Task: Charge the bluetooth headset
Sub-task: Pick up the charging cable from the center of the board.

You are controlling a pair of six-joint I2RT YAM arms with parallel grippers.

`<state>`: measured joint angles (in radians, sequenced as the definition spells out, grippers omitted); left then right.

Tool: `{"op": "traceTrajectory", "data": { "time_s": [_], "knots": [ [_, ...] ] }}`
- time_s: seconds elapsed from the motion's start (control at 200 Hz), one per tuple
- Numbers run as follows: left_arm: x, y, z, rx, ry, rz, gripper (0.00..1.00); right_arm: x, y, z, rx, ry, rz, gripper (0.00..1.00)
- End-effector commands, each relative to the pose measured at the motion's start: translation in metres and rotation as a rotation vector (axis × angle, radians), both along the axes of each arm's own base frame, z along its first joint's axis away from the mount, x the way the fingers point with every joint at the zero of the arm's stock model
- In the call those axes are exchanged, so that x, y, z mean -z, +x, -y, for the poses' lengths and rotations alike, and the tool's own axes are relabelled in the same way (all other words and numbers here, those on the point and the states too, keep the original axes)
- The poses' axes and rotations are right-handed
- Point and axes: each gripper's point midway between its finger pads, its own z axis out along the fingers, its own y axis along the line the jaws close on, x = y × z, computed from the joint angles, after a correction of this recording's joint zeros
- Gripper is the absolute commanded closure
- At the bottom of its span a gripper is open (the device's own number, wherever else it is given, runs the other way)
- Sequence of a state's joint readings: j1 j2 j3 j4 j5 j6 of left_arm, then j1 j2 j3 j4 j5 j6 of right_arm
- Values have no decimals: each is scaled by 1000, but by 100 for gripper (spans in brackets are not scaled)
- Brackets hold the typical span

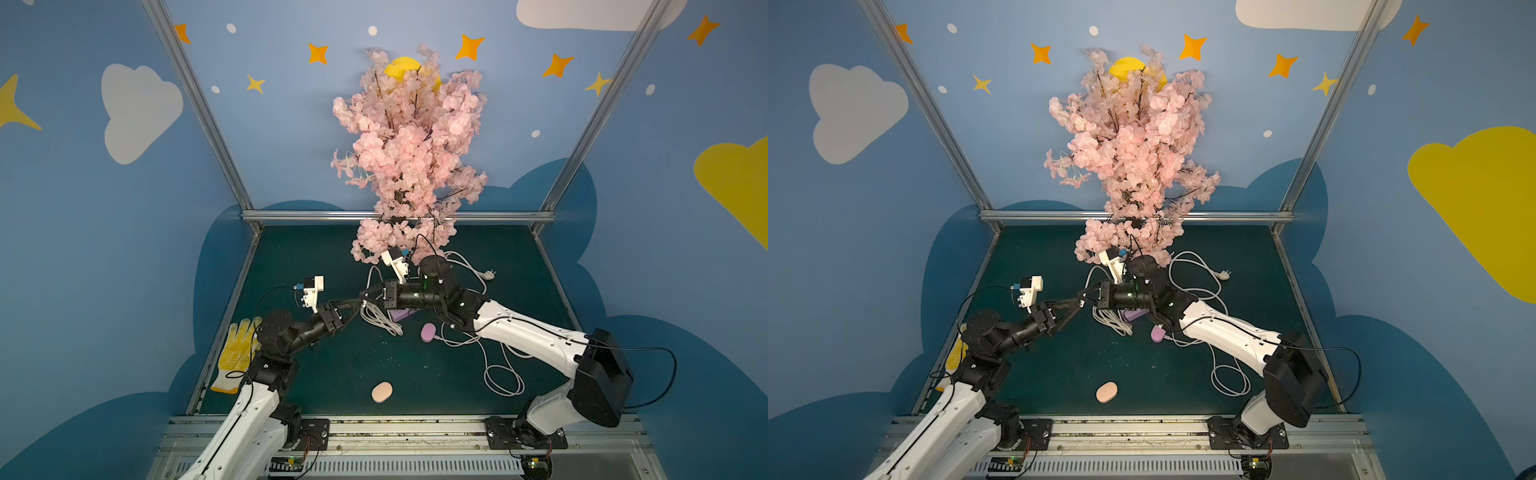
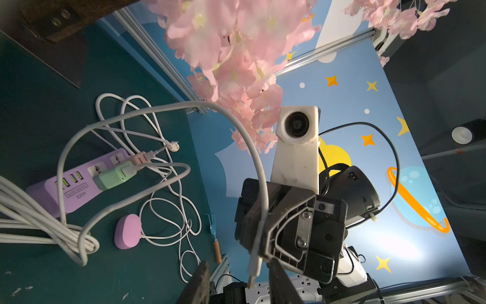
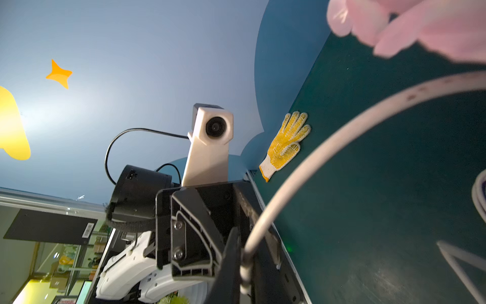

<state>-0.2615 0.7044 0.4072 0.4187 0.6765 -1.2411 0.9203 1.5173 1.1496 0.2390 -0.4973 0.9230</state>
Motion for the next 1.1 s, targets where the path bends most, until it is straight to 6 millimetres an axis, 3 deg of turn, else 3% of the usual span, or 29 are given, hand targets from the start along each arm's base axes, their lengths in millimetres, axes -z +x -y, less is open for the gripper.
{"op": "traceTrajectory", "data": {
  "time_s": [0.0, 0.115, 0.34, 0.551, 0.776, 0.946, 1.096],
  "knots": [
    [-21, -3, 8, 24, -13, 81, 62, -20, 5, 3, 60, 63, 30, 100],
    [-20, -2, 12, 28, -16, 82, 62, -22, 4, 1, 50, 68, 32, 100],
    [-26, 2, 16, 38, -9, 92, 74, -22, 2, -1, 29, 77, 33, 100],
    [-30, 5, 14, 13, 9, 107, 75, -21, 1, 3, 36, 73, 33, 100],
    [-36, 10, 17, 24, 14, 109, 96, -21, -3, 6, 33, 77, 37, 100],
    [-41, 9, 20, 43, 20, 123, 97, -16, -2, 13, 61, 70, 32, 100],
    [-39, 4, 23, 75, 48, 115, 97, -21, 5, 30, 133, 88, 69, 62]
  ]
}}
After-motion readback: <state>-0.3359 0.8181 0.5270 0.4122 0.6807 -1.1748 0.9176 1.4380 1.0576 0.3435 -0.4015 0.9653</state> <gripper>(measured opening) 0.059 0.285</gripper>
